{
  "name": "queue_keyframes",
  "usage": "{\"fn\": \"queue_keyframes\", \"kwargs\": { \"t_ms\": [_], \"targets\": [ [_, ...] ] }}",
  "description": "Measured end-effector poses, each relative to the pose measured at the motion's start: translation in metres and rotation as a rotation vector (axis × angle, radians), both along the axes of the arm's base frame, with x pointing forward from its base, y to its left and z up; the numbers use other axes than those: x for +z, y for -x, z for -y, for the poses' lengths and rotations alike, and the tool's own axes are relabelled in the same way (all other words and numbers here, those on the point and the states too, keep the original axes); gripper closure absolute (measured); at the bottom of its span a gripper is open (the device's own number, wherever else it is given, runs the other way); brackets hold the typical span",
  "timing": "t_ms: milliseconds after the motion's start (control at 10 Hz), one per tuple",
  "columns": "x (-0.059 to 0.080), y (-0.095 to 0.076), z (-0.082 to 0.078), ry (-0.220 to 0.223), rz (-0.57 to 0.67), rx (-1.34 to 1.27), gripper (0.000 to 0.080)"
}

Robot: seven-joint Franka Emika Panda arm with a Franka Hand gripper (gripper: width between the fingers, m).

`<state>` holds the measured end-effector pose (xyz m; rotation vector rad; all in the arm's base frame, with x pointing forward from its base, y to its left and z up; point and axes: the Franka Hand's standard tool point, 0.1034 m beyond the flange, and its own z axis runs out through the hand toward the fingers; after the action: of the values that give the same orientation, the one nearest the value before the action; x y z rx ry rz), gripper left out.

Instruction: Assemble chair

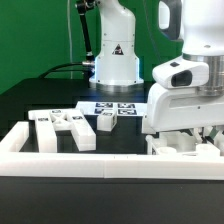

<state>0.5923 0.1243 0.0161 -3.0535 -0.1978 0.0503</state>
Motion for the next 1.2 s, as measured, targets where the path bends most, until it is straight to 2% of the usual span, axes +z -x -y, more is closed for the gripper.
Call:
{"fn": "queue_keyframes", "kwargs": {
  "t_ms": [200, 300, 400, 600, 700, 800, 900, 1200],
  "targets": [
    [-0.002, 0.001, -0.002, 0.001, -0.001, 0.006, 0.0763],
    [-0.002, 0.001, -0.001, 0.002, -0.001, 0.005, 0.0734],
    [-0.003, 0.0, 0.005, 0.008, -0.001, -0.001, 0.0734],
    [-0.003, -0.001, 0.017, 0.021, -0.001, -0.007, 0.0359],
    [0.001, -0.001, 0.022, 0.025, 0.001, -0.01, 0.0359],
    [0.007, -0.001, 0.025, 0.027, 0.007, -0.013, 0.0231],
    [0.014, -0.002, 0.026, 0.027, 0.006, -0.011, 0.0167],
    [0.044, 0.0, 0.031, 0.027, 0.007, 0.002, 0.015]
  ]
}}
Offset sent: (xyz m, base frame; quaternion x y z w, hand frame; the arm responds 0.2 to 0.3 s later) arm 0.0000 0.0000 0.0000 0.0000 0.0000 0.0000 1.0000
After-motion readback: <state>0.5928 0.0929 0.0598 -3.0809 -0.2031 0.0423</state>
